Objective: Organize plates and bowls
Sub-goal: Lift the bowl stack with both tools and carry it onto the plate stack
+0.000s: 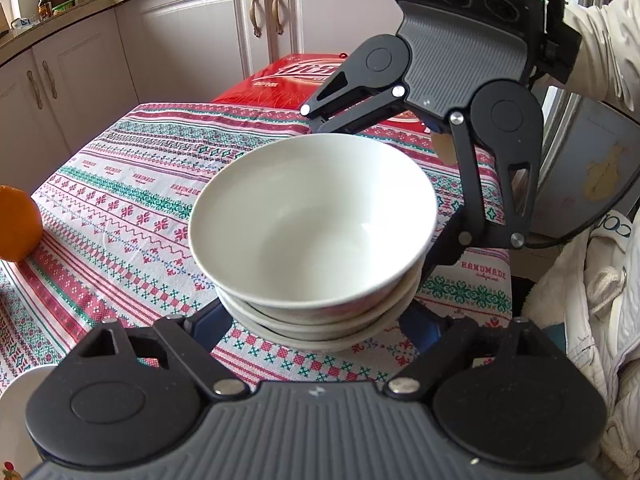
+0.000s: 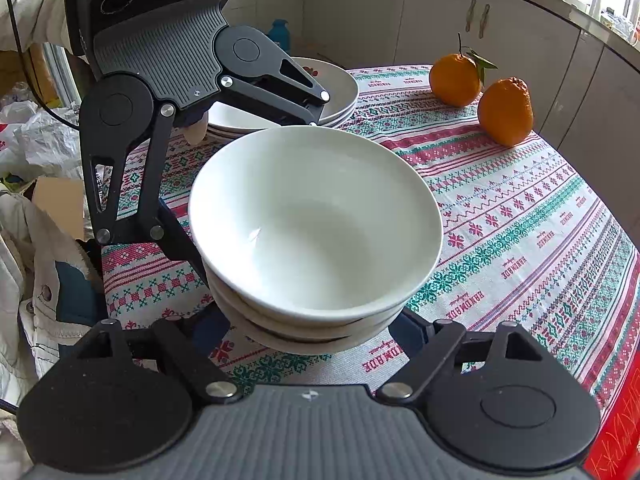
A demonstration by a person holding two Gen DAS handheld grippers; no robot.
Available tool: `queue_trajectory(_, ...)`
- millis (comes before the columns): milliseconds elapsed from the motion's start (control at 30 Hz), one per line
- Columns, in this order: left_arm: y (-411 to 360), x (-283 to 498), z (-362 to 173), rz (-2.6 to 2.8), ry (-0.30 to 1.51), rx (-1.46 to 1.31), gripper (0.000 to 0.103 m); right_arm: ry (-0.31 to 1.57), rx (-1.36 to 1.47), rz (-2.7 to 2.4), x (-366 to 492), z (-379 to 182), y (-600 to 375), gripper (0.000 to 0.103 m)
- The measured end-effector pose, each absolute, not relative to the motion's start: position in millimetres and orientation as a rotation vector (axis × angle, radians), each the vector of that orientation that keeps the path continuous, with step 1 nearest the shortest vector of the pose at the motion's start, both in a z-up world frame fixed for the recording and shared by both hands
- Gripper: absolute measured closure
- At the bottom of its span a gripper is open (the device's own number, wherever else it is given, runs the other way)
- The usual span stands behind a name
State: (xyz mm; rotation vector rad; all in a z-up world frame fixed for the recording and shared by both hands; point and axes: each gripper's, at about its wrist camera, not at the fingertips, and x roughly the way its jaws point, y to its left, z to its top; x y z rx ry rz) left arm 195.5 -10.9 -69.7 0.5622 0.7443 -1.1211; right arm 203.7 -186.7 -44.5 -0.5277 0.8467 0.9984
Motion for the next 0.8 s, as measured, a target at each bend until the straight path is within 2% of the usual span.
queue_trajectory(400, 11, 183, -51, -1.092, 0.697, 0.542, 0.014, 0.828, -0.562, 1.006, 194, -24, -170, 0.014)
queue_trajectory(800, 72, 182, -20, -0.959, 0.640, 0.520, 0.014, 0.732, -0.666, 1.073, 208, 7, -103, 0.014)
